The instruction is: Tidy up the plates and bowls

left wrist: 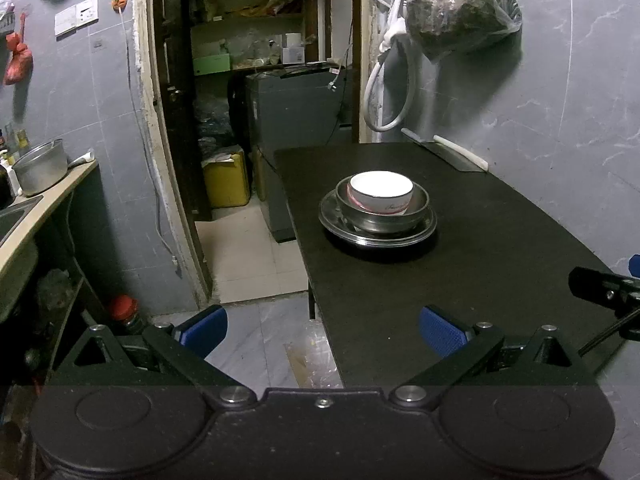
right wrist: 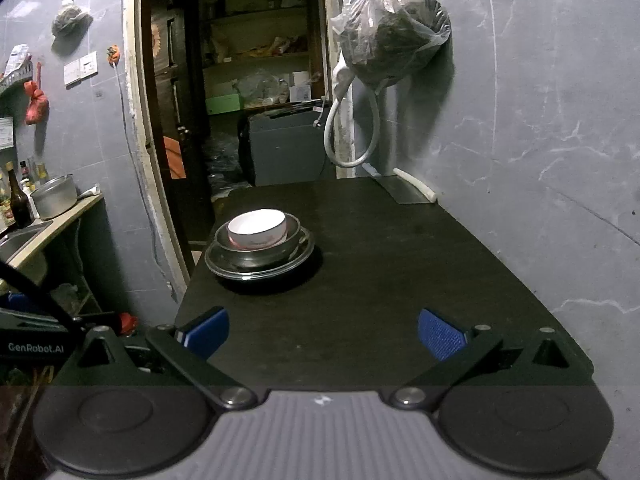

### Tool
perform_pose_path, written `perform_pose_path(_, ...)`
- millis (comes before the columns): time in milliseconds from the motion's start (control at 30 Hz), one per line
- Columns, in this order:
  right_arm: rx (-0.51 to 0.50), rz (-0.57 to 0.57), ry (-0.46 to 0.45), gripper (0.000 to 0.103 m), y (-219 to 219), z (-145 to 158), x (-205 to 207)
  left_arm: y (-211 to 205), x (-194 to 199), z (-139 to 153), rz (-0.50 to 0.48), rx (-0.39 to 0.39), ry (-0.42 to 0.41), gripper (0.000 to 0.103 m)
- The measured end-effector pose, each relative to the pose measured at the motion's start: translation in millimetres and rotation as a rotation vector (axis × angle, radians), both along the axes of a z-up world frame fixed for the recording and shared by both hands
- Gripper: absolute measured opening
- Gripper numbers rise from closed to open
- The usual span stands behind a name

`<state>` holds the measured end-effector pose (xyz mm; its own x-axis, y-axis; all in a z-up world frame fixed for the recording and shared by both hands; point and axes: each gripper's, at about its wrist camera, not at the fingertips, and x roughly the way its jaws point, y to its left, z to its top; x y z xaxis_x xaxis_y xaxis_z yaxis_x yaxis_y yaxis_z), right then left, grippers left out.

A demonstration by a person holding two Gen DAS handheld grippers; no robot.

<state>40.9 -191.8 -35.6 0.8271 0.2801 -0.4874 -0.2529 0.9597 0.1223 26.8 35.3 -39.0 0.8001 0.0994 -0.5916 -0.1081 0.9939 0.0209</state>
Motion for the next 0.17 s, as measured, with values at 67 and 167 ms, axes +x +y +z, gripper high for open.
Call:
perform_pose_path(67, 0.0, -0.001, -0.001, 0.103, -0.3, -0.5, 0.1, -0.7, 1.6, 0.0, -0.004, 0.0, 0.001, 0.102)
perform_pose_path(167, 0.0, -0.002, 0.0, 0.103, -0.9, -1.1, 0.8, -0.9, 3.4, -0.8, -0.009, 0.002, 0.003, 0.102)
